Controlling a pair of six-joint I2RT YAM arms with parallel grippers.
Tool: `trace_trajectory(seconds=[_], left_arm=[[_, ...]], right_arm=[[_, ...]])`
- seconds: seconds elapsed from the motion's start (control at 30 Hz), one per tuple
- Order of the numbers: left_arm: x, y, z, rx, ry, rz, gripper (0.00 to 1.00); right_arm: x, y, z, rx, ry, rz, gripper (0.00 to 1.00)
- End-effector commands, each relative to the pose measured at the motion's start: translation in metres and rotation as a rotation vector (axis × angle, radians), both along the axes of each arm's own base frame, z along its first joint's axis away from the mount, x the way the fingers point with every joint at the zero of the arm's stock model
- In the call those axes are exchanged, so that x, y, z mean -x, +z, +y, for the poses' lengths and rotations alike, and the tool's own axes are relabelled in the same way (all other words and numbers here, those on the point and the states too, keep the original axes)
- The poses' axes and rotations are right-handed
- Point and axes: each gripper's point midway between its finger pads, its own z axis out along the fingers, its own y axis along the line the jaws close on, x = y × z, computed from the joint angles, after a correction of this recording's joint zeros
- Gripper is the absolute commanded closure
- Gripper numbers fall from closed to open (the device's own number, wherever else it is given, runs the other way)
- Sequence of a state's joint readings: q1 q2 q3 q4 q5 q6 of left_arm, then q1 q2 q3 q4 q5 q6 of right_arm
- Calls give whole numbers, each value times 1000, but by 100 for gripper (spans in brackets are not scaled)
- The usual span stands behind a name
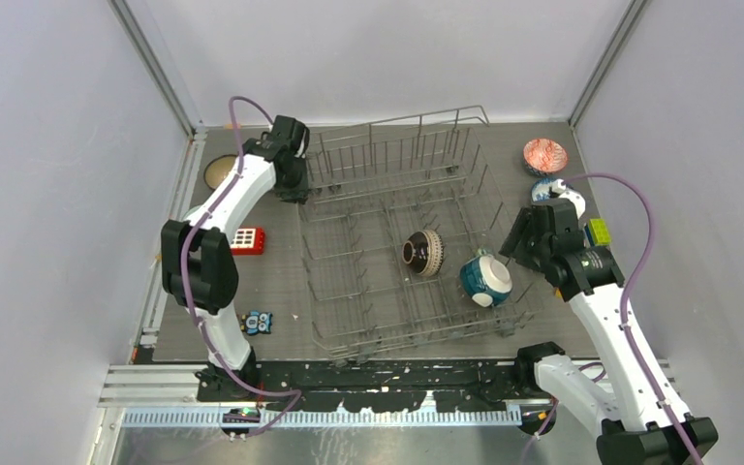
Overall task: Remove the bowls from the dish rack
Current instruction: Adjust the dish rack at the center of the board.
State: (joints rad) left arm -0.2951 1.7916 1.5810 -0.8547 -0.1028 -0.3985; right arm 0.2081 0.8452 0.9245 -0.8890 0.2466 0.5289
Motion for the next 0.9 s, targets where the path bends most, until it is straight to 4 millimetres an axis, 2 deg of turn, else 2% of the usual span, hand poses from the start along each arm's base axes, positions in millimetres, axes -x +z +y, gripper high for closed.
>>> trace_trajectory(seconds=[0.0,0.33,0.43,0.5,0.6,0.73,0.87], left_arm=[[-37,41,-35,141,-99,-134,100],[-77,44,-35,168,-102,-169,100],[-88,41,-36,178,-84,-170,100],[-95,39,-35,189,-71,-171,100],[-104,37,-31,193,-46,-173,100],[-110,36,-21,213,0,-182,100],[-106,38,-23,238,0,-180,98]], right_arm=[[-10,31,31,-125,79,-65,36],[-22,68,47,-188,126,-185,31],[-26,77,64,-238,204,-217,31],[-28,77,87,-313,292,-194,31],[-34,73,108,-387,361,-157,32],[-46,68,123,-441,388,-126,33],[-59,61,139,-494,410,-97,33]])
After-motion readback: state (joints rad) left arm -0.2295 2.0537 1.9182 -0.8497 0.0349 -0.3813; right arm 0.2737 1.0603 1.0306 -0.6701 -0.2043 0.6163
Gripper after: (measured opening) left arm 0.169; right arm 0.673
